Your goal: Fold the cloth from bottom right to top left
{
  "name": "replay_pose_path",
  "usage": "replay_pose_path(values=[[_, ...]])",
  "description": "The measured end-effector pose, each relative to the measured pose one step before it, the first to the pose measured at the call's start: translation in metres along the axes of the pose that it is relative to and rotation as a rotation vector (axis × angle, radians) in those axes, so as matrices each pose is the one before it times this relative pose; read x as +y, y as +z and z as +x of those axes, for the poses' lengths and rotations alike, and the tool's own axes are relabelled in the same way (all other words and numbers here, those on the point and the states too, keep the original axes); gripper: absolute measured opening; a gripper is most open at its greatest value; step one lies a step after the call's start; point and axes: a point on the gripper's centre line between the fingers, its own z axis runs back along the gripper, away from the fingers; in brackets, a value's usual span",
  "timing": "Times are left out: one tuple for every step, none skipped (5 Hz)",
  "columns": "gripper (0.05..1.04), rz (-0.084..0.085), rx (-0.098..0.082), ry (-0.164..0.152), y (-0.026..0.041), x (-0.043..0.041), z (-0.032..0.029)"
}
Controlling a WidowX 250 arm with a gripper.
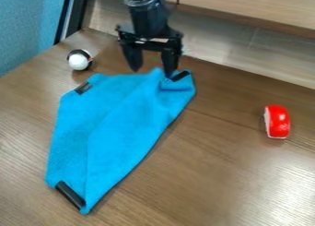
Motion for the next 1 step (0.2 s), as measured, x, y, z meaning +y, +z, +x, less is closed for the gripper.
replay_pose_path(values=[[0.999, -0.0211, -0.0260, -0.0727, 0.00619, -0.02312, 0.01008]])
